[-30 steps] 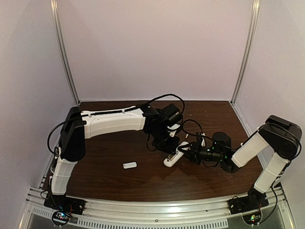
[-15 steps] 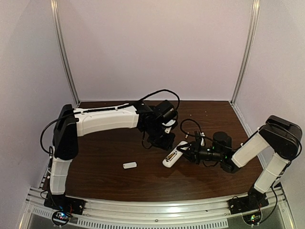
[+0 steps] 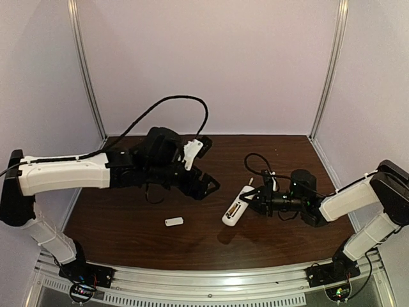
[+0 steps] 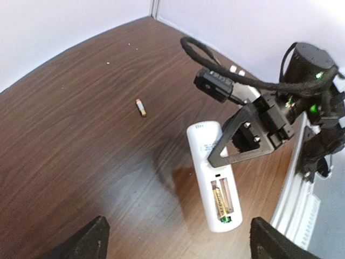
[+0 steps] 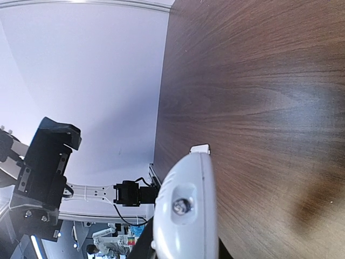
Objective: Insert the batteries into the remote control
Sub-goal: Load the battery into the battery compartment.
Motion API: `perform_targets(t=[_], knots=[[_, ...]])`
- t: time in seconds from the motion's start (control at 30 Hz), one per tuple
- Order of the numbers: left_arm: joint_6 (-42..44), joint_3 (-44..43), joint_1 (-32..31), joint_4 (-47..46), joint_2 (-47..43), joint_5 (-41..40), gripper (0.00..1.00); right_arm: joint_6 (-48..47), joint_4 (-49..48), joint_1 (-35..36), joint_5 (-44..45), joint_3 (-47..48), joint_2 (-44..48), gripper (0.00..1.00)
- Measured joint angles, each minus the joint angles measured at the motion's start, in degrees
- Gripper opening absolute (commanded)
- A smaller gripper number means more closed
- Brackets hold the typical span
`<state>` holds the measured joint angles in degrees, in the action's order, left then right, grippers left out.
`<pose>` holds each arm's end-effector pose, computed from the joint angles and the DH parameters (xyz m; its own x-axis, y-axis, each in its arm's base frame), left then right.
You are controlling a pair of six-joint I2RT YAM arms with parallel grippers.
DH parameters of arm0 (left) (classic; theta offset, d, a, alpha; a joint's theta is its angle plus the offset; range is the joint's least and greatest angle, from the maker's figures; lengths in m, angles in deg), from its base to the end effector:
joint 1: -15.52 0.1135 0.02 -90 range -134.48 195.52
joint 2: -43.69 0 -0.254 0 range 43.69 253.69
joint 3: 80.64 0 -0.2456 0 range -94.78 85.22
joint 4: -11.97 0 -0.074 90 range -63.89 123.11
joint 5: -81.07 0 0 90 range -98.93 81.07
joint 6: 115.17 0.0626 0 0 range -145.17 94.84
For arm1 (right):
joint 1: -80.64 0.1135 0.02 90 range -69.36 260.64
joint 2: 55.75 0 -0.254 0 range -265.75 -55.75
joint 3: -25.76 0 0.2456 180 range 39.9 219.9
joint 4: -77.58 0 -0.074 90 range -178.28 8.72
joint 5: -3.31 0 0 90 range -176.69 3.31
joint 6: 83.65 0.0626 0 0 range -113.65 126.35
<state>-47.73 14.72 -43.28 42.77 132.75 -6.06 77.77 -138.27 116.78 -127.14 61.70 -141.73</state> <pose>0.1901 -0.3200 0.2698 -0.6118 0.2705 -0.7434 0.6939 0.6347 -0.3401 0.2004 0.1967 0.1488 -0.9700 0.1848 -0.1582 -0.1172 0.2147 0.9696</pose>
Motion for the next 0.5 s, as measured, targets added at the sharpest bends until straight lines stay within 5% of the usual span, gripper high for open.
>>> perform_targets(t=[0.2,0.33,0.5], knots=[[11.93,13.90,0.00,-14.25,-11.65,4.11,0.95,-4.87,10.08,-0.20,-3.52,3.17,4.20,0.01],[21.05,13.81,-0.44,-16.37,-11.58,6.56,0.98,-6.32,13.25,-0.20,-6.05,4.26,4.76,0.01],[16.90,4.72,-0.94,-12.02,-2.27,0.17,0.97,-7.08,16.22,-0.20,-7.19,4.28,4.76,0.01]])
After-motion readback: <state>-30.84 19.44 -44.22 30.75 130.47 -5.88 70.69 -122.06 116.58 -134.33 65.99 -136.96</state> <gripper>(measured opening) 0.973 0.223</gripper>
